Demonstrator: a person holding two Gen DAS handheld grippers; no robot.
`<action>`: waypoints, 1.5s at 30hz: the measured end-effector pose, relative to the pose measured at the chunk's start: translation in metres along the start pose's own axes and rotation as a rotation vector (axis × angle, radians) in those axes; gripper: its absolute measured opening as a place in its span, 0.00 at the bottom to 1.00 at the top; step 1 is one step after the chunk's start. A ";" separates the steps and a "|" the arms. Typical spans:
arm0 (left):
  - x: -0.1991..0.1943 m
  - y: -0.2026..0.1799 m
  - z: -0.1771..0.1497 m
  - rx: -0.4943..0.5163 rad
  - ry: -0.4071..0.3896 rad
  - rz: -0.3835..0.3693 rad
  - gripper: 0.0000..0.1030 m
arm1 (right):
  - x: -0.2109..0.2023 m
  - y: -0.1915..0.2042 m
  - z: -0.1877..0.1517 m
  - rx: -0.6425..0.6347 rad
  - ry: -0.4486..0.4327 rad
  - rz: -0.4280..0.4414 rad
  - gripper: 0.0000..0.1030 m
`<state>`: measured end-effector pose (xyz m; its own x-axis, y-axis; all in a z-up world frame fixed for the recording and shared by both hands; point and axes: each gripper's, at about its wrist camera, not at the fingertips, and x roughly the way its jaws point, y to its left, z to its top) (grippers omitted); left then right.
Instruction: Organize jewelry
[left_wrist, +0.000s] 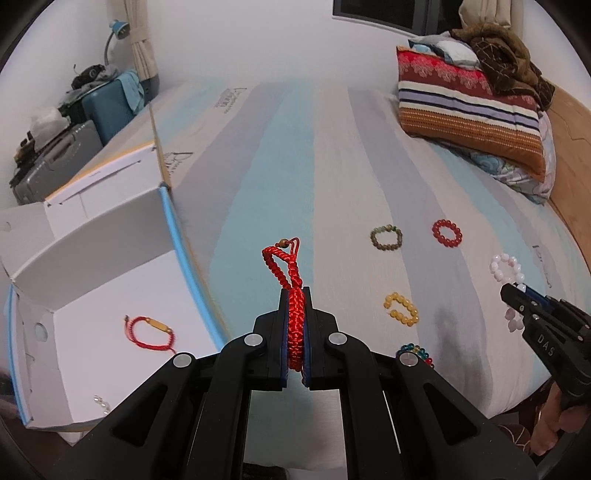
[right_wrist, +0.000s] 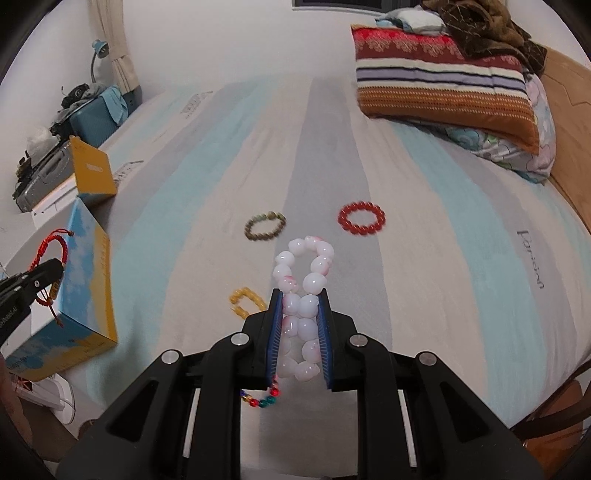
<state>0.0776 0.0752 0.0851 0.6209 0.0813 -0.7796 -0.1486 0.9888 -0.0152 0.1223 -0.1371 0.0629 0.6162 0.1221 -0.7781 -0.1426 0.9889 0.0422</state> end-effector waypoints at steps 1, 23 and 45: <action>-0.002 0.003 0.001 -0.005 -0.002 0.005 0.04 | -0.003 0.004 0.004 -0.003 -0.006 0.005 0.17; -0.057 0.138 -0.007 -0.175 -0.049 0.145 0.04 | -0.033 0.160 0.036 -0.180 -0.076 0.129 0.17; -0.067 0.286 -0.070 -0.412 0.021 0.288 0.04 | -0.028 0.351 0.003 -0.455 -0.050 0.325 0.17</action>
<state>-0.0601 0.3443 0.0893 0.4946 0.3371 -0.8011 -0.6062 0.7943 -0.0400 0.0574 0.2065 0.1010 0.5188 0.4291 -0.7394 -0.6443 0.7647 -0.0082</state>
